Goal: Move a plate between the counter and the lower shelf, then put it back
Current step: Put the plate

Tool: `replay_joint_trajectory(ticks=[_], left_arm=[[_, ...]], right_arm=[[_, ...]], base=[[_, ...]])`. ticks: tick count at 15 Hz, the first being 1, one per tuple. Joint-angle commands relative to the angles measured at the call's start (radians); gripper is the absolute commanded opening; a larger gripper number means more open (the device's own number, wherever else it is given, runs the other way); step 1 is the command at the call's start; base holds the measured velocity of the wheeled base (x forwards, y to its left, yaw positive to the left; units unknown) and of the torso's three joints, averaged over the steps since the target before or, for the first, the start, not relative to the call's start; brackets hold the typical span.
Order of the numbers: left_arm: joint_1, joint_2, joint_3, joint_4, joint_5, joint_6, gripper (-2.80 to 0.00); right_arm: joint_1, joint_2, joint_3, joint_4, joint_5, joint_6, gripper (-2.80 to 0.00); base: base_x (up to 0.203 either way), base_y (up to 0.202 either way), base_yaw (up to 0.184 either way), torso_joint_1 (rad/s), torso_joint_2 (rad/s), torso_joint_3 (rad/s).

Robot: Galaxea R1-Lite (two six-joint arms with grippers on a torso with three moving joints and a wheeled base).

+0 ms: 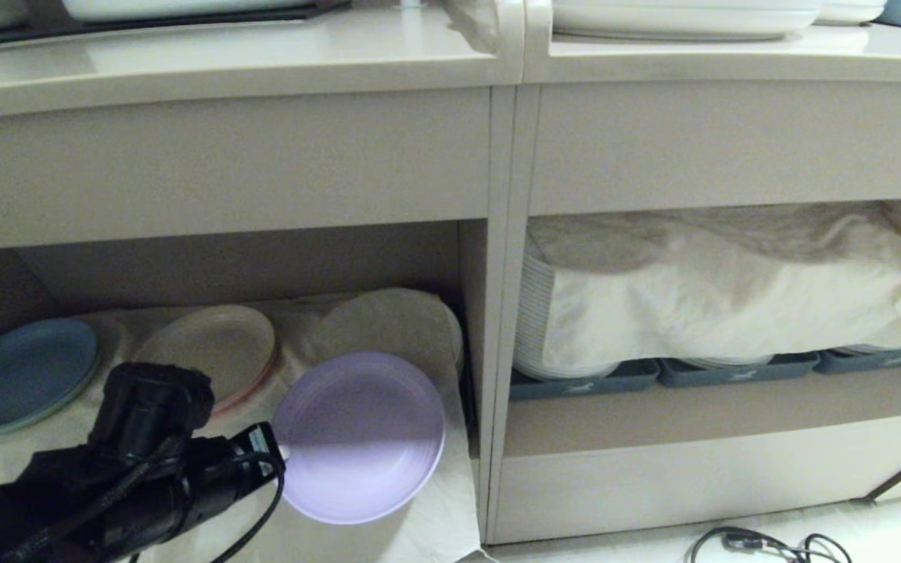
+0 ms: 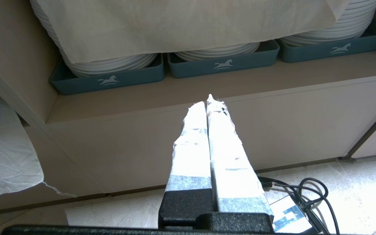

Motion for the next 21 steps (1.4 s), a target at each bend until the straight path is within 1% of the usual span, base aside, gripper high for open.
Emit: replay_joint_trajectory(ticks=[1,4,6,10,13,16,19,21], left_arm=[[0.000,-0.050,0.030,0.000,0.001,-0.005,-2.80],[0.000,-0.103,0.076,0.003,0.001,-0.004,-2.80],[0.000,-0.157,0.096,0.050,0.001,-0.003,-2.80],[0.000,-0.296,0.104,0.212,-0.008,-0.002,-2.80],[0.000,-0.415,0.104,0.373,-0.024,0.003,-2.80],[-0.005,-0.526,0.104,0.496,-0.034,0.007,-2.80],[-0.013,-0.652,0.111,0.627,-0.036,0.035,-2.80],[-0.015,-0.744,0.112,0.741,-0.036,0.057,-2.80]], right_arm=[[0.000,0.000,0.000,-0.001,-0.001,0.001,-2.80],[0.001,0.000,0.000,-0.001,-0.001,0.000,-2.80],[0.001,0.000,0.000,0.000,-0.001,0.001,-2.80],[0.000,0.000,0.000,0.000,-0.001,0.001,-2.80],[0.001,0.000,0.000,0.000,-0.001,0.001,-2.80],[0.001,0.000,0.000,0.000,-0.001,0.001,-2.80],[0.000,0.000,0.000,0.000,-0.001,0.001,-2.80],[0.001,0.000,0.000,0.000,-0.001,0.001,-2.80]], base=[[0.000,0.000,0.000,0.000,0.00,0.000],[0.000,0.000,0.000,0.000,0.00,0.000],[0.000,0.000,0.000,0.000,0.00,0.000],[0.000,0.000,0.000,0.000,0.00,0.000],[0.000,0.000,0.000,0.000,0.00,0.000],[0.000,0.000,0.000,0.000,0.00,0.000],[0.000,0.000,0.000,0.000,0.00,0.000],[0.000,0.000,0.000,0.000,0.00,0.000]])
